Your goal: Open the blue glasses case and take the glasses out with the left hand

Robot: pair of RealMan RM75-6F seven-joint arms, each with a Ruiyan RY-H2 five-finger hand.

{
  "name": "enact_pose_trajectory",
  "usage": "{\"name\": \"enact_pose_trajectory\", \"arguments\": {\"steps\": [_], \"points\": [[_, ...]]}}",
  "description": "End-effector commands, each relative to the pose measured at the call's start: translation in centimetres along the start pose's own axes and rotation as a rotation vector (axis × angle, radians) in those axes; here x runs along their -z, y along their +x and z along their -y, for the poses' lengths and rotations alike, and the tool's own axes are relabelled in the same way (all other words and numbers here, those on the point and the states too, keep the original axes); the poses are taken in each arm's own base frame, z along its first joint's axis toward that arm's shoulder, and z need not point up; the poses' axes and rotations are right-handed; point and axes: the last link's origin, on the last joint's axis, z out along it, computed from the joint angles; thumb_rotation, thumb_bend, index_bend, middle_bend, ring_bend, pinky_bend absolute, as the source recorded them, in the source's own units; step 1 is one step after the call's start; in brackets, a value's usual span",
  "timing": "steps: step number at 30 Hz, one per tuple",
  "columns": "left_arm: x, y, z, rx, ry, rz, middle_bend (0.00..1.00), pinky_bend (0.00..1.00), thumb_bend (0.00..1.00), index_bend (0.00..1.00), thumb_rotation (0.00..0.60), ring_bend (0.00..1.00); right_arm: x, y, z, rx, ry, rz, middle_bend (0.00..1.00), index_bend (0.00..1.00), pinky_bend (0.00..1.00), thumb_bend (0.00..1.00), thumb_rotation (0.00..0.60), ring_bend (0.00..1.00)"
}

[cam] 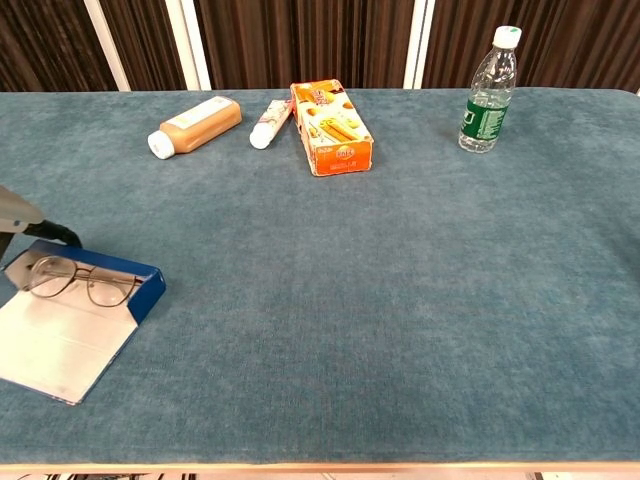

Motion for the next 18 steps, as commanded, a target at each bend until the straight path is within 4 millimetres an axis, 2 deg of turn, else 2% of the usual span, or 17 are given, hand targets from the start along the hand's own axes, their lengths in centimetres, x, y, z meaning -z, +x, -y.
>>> {"name": "enact_pose_trajectory", "arguments": {"steps": [1,10,13,15,18], "points": [[0.44,-0.47,0.26,0.013,0.000,0.005,0.93,0.89,0.43,0.10,0.600,0.75,0.00,0.00,0.01,0.000,0.000,0.000,0.00,0.00,0.23,0.25,0.600,0.00],[1.30,-1.26,0.63,0.040,-0.012,0.018,0.93,0.89,0.42,0.12,0.600,0.75,0.02,0.01,0.03,0.000,-0.002,-0.002,0.00,0.00,0.23,0.25,0.600,0.00],[1.40,-1.44,0.71,0.051,-0.014,0.018,0.93,0.89,0.35,0.12,0.600,0.75,0.02,0.01,0.03,-0.001,-0.002,-0.003,0.00,0.00,0.23,0.25,0.600,0.00],[1.40,-1.24,0.74,0.071,-0.010,0.001,0.93,0.90,0.26,0.12,0.600,0.75,0.02,0.02,0.03,-0.001,-0.002,-0.003,0.00,0.00,0.23,0.25,0.600,0.00],[1.15,-0.48,0.67,0.129,0.008,-0.078,0.95,0.91,0.22,0.17,0.600,0.77,0.02,0.02,0.03,-0.001,-0.002,-0.003,0.00,0.00,0.23,0.25,0.600,0.00]]}}
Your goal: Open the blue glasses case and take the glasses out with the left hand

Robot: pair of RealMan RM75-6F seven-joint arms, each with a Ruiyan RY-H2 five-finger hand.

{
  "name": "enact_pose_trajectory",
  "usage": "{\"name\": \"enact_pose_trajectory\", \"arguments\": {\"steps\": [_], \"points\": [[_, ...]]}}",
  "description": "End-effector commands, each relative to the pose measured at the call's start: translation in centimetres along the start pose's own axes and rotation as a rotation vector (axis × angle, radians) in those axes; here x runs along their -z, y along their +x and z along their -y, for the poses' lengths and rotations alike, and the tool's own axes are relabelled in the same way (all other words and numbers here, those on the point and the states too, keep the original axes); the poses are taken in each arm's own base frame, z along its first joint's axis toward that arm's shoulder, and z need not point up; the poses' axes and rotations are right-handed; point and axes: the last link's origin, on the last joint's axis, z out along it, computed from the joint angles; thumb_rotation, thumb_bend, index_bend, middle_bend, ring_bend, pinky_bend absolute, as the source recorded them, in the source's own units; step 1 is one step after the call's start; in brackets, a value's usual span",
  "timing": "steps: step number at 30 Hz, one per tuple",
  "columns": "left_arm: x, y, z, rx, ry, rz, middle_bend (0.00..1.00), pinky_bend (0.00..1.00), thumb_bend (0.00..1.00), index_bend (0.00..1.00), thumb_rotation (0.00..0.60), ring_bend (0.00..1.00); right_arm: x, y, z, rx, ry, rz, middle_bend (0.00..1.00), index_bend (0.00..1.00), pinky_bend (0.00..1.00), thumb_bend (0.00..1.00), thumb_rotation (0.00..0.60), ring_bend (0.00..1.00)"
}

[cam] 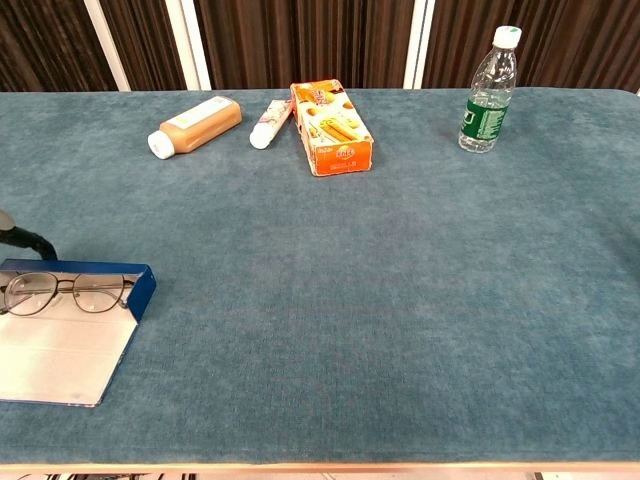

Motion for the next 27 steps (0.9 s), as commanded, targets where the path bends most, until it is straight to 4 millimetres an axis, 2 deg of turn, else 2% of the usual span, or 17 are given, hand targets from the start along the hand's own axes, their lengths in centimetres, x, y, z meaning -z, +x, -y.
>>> {"name": "enact_pose_trajectory", "arguments": {"steps": [1,6,9,18,24,27], "points": [[-0.3,0.9,-0.2,0.065,0.015,-0.105,0.95,0.91,0.22,0.19,0.600,0.77,0.0,0.0,0.0,0.000,0.000,0.000,0.00,0.00,0.23,0.25,0.600,0.00],[-1.0,1.6,-1.3,0.134,-0.001,-0.280,0.99,0.94,0.22,0.34,0.600,0.81,0.0,0.0,0.0,-0.001,0.001,-0.001,0.00,0.00,0.23,0.25,0.600,0.00],[-1.4,1.4,-2.0,0.160,-0.016,-0.332,1.00,0.95,0.22,0.40,0.600,0.82,0.0,0.0,0.0,-0.003,0.000,0.000,0.00,0.00,0.23,0.25,0.600,0.00],[-2.9,0.8,-4.1,0.160,-0.052,-0.372,1.00,0.95,0.22,0.45,0.600,0.83,0.0,0.0,0.0,-0.004,0.000,0.000,0.00,0.00,0.23,0.25,0.600,0.00],[-3.0,0.7,-4.5,0.153,-0.056,-0.389,1.00,0.95,0.22,0.46,0.600,0.83,0.0,0.0,-0.1,-0.007,0.000,0.001,0.00,0.00,0.23,0.25,0.600,0.00],[-3.0,0.5,-4.6,0.154,-0.057,-0.387,1.00,0.95,0.26,0.47,0.600,0.83,0.0,0.0,0.0,-0.007,0.002,0.000,0.00,0.00,0.23,0.25,0.600,0.00]]}}
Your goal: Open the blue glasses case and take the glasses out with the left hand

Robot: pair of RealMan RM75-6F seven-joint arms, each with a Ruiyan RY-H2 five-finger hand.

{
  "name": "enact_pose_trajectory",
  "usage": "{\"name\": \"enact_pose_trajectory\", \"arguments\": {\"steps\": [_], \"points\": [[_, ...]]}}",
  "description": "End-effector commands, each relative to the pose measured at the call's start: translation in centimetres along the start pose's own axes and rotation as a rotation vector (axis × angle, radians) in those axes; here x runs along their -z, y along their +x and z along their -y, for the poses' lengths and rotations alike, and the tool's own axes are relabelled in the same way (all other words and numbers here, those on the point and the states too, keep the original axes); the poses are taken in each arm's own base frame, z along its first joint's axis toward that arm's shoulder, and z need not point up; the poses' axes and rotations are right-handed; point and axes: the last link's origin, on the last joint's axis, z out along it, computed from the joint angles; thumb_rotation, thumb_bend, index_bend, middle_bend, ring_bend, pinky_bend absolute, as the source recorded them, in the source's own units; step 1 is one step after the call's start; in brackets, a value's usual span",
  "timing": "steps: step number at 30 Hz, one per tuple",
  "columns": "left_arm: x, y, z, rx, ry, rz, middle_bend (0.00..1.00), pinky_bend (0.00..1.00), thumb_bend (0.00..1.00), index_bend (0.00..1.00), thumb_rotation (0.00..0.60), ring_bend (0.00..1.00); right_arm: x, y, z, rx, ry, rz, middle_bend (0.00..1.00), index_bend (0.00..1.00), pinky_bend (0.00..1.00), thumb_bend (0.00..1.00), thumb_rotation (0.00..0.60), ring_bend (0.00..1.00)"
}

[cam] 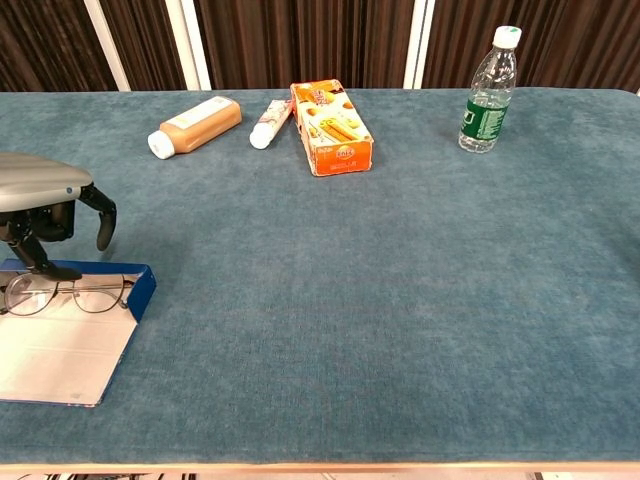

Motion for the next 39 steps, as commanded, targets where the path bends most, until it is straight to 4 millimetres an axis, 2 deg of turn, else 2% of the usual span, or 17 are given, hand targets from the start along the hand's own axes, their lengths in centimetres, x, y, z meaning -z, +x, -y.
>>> {"name": "enact_pose_trajectory", "arguments": {"steps": [1,4,19,32,39], "points": [[0.0,-0.2,0.0,-0.002,-0.001,0.003,1.00,0.95,0.27,0.47,0.600,0.83,0.0,0.0,0.0,0.000,0.001,0.000,0.00,0.00,0.23,0.25,0.600,0.00],[0.1,-0.3,0.0,0.000,0.000,0.008,1.00,0.95,0.31,0.48,0.600,0.83,0.0,0.0,0.0,0.000,0.000,0.000,0.00,0.00,0.23,0.25,0.600,0.00],[0.2,-0.9,0.9,0.035,0.039,0.042,1.00,0.95,0.31,0.48,0.600,0.83,0.0,0.0,0.0,0.001,-0.001,0.000,0.00,0.00,0.23,0.25,0.600,0.00],[0.3,-1.2,0.7,0.052,0.039,0.054,1.00,0.95,0.40,0.51,0.600,0.83,0.0,0.0,0.0,0.000,-0.001,0.000,0.00,0.00,0.23,0.25,0.600,0.00],[0.1,-0.6,0.9,0.071,0.048,0.023,1.00,0.95,0.40,0.51,0.600,0.83,0.0,0.0,0.0,0.000,-0.001,0.001,0.00,0.00,0.23,0.25,0.600,0.00]]}}
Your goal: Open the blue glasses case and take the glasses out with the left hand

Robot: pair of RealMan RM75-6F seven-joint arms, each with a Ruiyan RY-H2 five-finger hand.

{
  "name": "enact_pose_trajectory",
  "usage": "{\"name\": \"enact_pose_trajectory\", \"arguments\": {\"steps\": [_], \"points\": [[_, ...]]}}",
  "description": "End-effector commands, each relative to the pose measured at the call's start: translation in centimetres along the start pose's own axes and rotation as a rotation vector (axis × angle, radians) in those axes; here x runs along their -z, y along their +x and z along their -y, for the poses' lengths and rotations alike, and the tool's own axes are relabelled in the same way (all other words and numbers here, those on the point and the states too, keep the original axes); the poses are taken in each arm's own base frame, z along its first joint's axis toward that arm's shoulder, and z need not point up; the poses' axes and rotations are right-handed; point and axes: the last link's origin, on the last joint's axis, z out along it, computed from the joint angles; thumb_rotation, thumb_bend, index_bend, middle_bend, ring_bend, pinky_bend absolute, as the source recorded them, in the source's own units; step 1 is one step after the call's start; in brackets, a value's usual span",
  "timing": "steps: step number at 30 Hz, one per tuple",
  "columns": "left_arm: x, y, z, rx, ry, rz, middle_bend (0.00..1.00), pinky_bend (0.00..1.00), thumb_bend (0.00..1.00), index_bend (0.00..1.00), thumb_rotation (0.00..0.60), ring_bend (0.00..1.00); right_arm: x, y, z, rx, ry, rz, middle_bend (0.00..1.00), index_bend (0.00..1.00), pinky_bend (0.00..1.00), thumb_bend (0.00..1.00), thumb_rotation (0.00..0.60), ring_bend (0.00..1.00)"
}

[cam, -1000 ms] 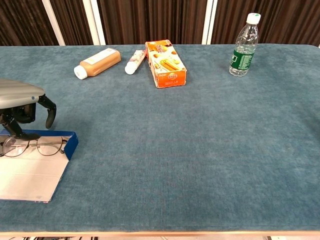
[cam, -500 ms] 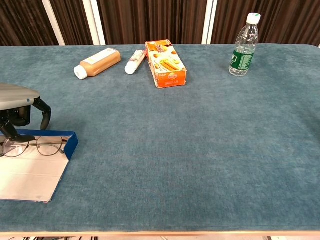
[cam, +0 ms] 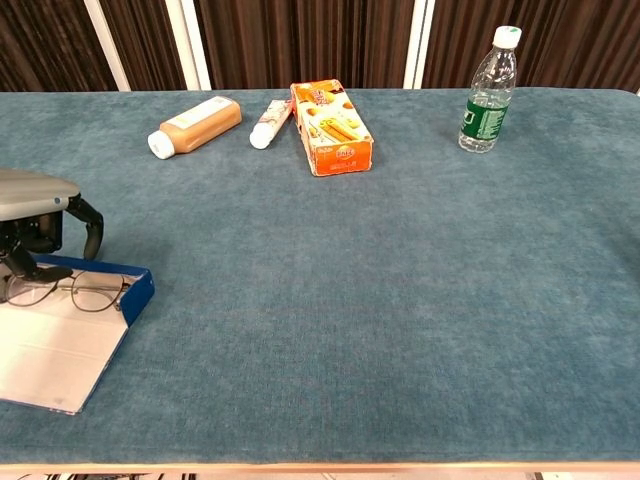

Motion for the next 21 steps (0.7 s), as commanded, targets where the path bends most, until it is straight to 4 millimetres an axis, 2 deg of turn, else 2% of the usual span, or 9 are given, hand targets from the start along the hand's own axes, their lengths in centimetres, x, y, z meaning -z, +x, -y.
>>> {"name": "enact_pose_trajectory", "arguments": {"steps": [1,11,21], "points": [[-0.1,0.4,0.1,0.008,0.007,-0.017,1.00,0.95,0.40,0.51,0.600,0.83,0.0,0.0,0.0,0.000,0.000,0.000,0.00,0.00,0.23,0.25,0.600,0.00],[-2.0,2.1,0.2,0.024,0.041,-0.104,1.00,0.95,0.40,0.52,0.600,0.83,0.0,0.0,0.0,-0.004,-0.003,0.002,0.00,0.00,0.23,0.25,0.600,0.00],[-5.8,3.2,-0.9,0.027,0.100,-0.260,1.00,0.95,0.41,0.52,0.600,0.83,0.0,0.0,0.0,-0.009,-0.002,0.005,0.00,0.00,0.23,0.25,0.600,0.00]]}}
